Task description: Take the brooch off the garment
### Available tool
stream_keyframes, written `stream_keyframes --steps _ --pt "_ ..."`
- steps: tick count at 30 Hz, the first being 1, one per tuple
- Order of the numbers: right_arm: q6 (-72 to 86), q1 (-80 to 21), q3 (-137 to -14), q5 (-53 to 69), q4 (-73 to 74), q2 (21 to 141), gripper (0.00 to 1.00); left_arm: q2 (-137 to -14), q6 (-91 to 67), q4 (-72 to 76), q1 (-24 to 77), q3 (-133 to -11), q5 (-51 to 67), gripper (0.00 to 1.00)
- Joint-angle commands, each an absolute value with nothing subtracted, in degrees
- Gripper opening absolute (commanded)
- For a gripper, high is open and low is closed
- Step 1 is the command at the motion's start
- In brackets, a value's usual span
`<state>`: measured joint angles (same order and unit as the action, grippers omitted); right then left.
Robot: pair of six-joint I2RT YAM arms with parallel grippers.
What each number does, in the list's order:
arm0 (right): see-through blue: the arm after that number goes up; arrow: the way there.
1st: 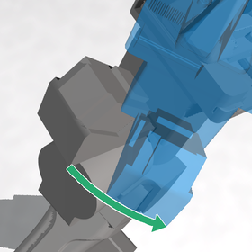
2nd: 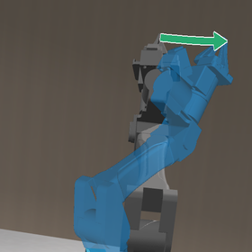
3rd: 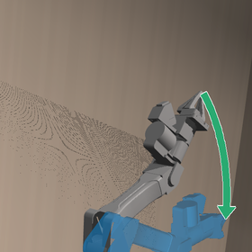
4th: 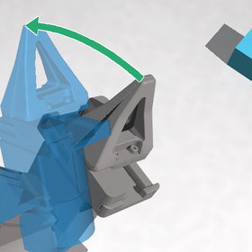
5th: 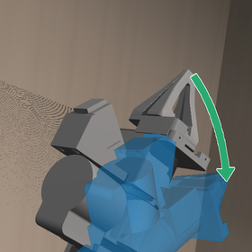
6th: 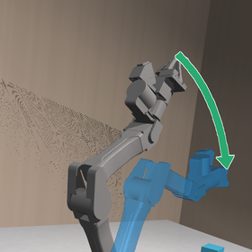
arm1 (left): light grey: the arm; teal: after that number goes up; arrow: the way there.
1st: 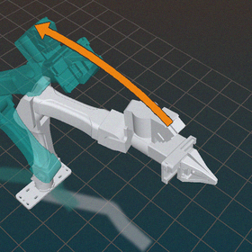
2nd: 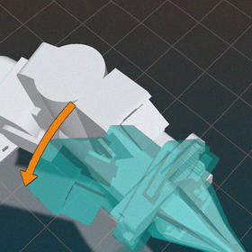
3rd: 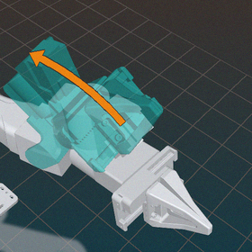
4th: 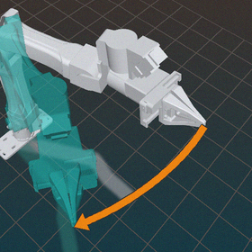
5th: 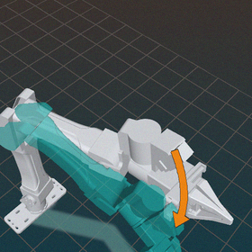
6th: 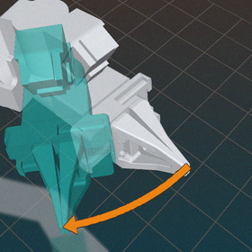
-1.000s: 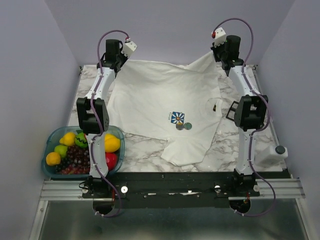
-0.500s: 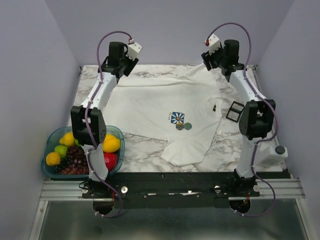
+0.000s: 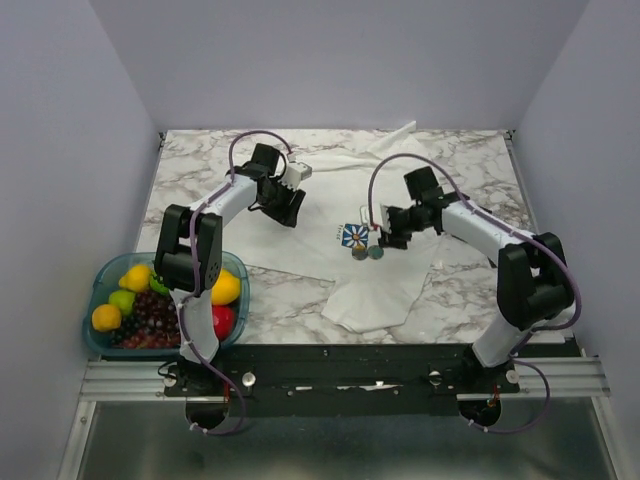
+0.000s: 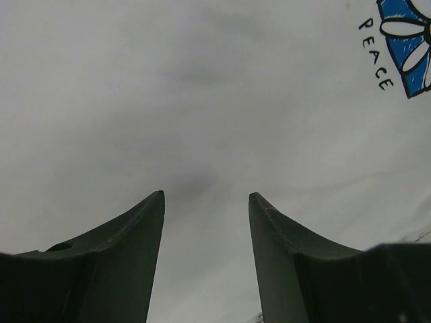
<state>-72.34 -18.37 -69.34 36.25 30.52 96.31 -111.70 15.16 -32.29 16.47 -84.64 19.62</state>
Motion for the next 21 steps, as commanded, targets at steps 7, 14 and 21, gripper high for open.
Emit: stream_keyframes --steps 7,14,21 --pt "-85.6 -23.4 -59.2 33.4 26.7 94.8 0.64 -115.5 5.5 -36.7 14.7 -84.1 28.6 0.6" --pt "-87.8 -25.1 -59.1 31.6 25.6 96.7 0.63 -115.7 4.5 -36.8 14.7 -82.9 29.6 0.6" --pt "-89.6 -26.3 -58.9 29.4 26.1 98.2 0.63 -115.1 3.2 -35.7 14.6 -80.6 30.6 0.59"
